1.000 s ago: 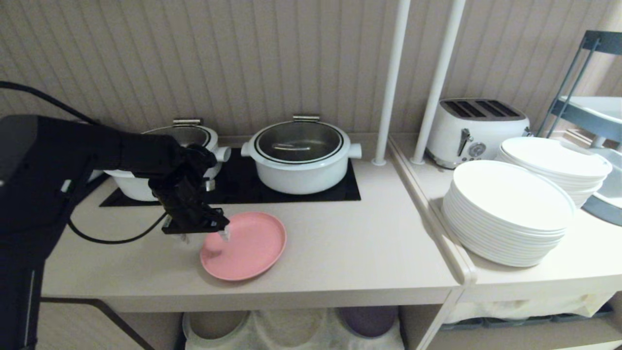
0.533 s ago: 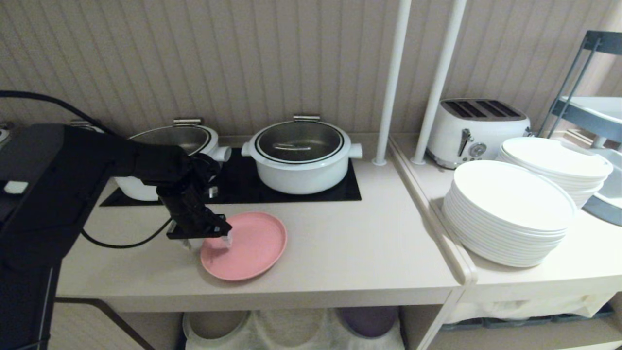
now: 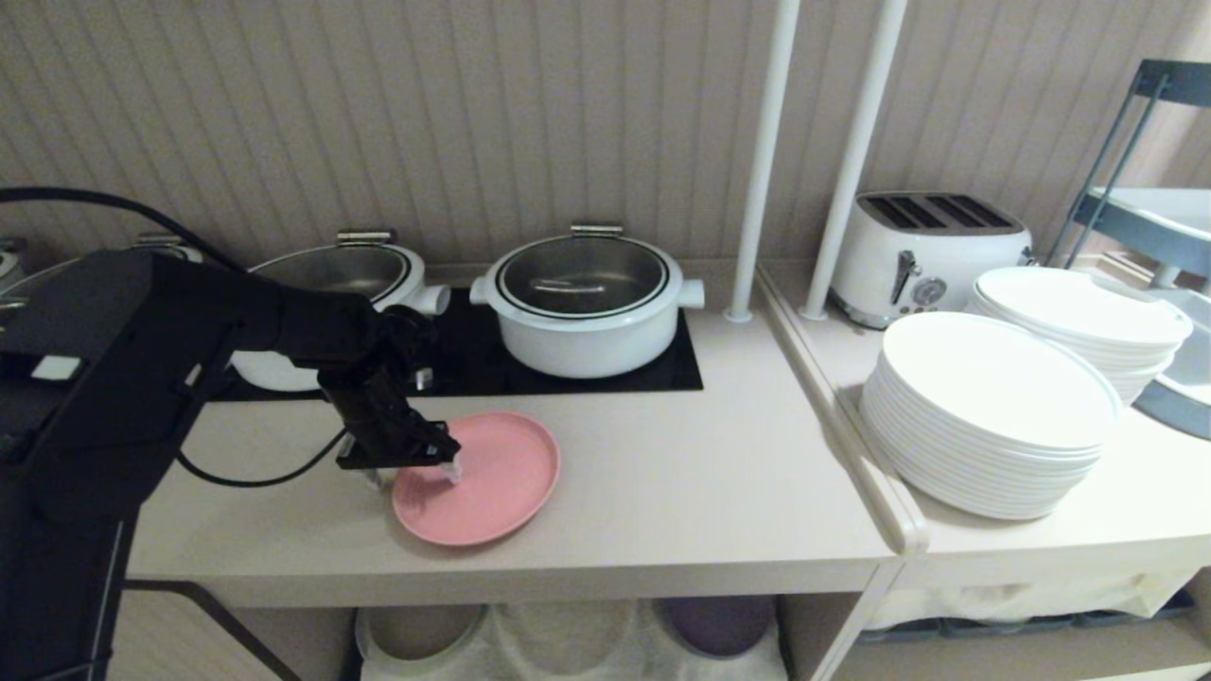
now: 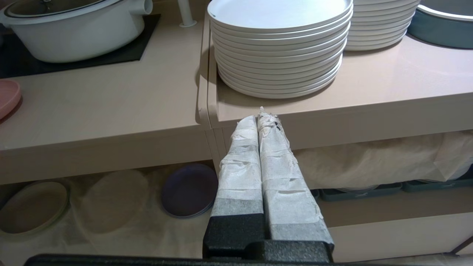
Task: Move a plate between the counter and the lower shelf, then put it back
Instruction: Pick up the plate
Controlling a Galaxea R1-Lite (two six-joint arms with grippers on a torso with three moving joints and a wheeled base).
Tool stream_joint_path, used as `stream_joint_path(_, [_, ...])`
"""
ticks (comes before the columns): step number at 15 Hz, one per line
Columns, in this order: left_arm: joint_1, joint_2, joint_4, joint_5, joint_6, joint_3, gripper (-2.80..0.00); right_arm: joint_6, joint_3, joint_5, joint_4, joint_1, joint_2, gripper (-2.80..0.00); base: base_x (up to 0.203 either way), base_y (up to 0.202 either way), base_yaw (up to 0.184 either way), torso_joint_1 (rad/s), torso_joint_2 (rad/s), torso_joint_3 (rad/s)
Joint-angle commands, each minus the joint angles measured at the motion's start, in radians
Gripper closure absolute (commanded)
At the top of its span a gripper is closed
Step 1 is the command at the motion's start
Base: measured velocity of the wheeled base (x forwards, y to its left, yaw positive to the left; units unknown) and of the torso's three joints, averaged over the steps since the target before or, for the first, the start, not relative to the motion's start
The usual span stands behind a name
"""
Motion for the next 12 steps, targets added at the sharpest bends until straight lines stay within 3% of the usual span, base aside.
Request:
stream_joint_path(1, [0.001, 0.004, 0.005, 0.001, -0.001, 0.001, -2.80, 0.000, 0.000, 0.000, 0.000, 0.000, 0.002, 0.00, 0.000, 0.000, 0.000, 0.000, 0.00, 0.000])
stream_joint_path(10, [0.010, 0.024, 0.005, 0.000, -0.001, -0.039, -2.80, 0.000, 0.000, 0.000, -0.001, 0.000, 0.002, 0.00, 0.000, 0.000, 0.000, 0.000, 0.00, 0.000])
stream_joint_path(11, [0.012, 0.024, 0.005, 0.001, -0.001, -0.042, 0.00, 0.000, 0.000, 0.000, -0.001, 0.000, 0.002, 0.00, 0.000, 0.000, 0.000, 0.000, 0.00, 0.000])
stream_joint_path(12, [0.015, 0.028, 0.005, 0.001, -0.001, -0.048, 0.00, 0.001, 0.000, 0.000, -0.001, 0.000, 0.002, 0.00, 0.000, 0.000, 0.000, 0.000, 0.00, 0.000])
